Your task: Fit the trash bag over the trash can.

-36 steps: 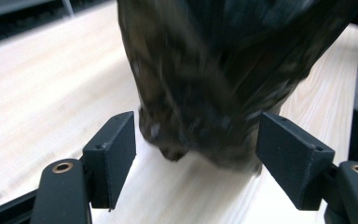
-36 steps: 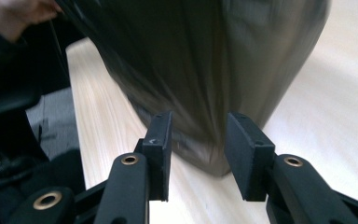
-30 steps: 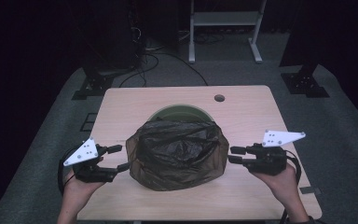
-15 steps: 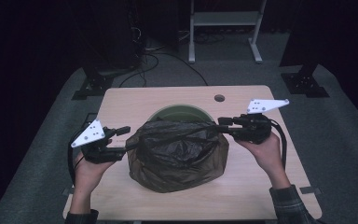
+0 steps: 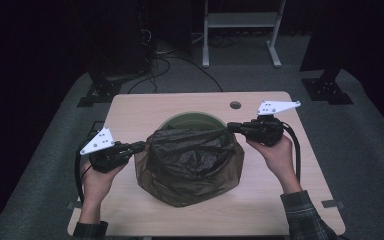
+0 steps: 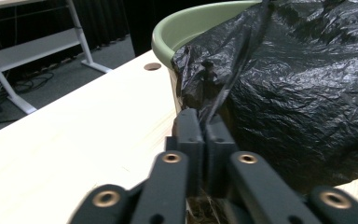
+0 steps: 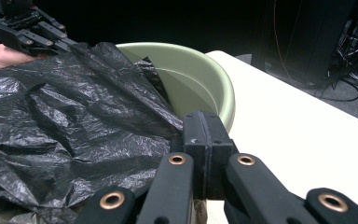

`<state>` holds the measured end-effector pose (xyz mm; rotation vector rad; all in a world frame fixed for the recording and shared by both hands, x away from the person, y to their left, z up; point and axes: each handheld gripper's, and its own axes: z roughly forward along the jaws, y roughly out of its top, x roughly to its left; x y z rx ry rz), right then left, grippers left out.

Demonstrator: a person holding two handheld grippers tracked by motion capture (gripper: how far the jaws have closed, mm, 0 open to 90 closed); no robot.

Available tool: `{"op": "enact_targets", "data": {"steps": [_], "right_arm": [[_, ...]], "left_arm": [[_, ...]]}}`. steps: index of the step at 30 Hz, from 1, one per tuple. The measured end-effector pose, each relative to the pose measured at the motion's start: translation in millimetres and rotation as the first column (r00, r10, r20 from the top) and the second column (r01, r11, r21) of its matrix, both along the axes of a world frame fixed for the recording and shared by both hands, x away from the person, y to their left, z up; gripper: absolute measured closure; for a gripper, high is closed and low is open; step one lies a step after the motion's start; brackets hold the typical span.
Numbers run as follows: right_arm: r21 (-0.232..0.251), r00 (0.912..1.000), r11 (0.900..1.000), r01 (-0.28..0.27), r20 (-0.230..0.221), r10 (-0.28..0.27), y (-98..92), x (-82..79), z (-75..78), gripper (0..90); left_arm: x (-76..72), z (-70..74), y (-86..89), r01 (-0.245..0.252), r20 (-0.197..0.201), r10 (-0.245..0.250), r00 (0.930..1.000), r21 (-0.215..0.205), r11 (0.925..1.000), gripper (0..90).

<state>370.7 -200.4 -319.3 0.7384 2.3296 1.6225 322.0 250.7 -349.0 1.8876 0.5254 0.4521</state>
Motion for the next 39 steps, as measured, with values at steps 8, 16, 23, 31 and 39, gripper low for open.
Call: {"op": "enact_targets", "data": {"steps": [8,16,23,31,39], "right_arm": [[0.023,0.9996,0.999,0.024,0.016,-0.024,-5.9,4.3,5.2,90.0],[0.031,0.9977,0.997,0.063,0.024,-0.064,-14.6,14.7,8.1,90.0],[0.046,0.9941,0.994,0.103,0.030,-0.104,-19.4,26.4,9.9,90.0],[0.049,0.9895,0.989,0.143,0.012,-0.144,-19.3,42.9,1.4,90.0],[-0.006,0.9813,0.981,0.193,0.000,-0.193,-12.1,60.1,-15.6,90.0]], "left_arm": [[14.3,14.8,-4.1,-0.014,0.031,0.014,0.9994,-0.015,0.9998,89.6],[35.6,29.2,-15.1,-0.015,0.051,0.016,0.9986,-0.022,0.9996,89.5],[56.1,33.4,-21.0,-0.032,0.051,0.033,0.9982,-0.026,0.9991,89.5],[79.4,20.2,-25.3,-0.069,0.022,0.069,0.9974,-0.008,0.9976,89.6],[96.8,-1.3,-27.7,-0.094,-0.020,0.094,0.9953,0.006,0.9955,89.6]]}}
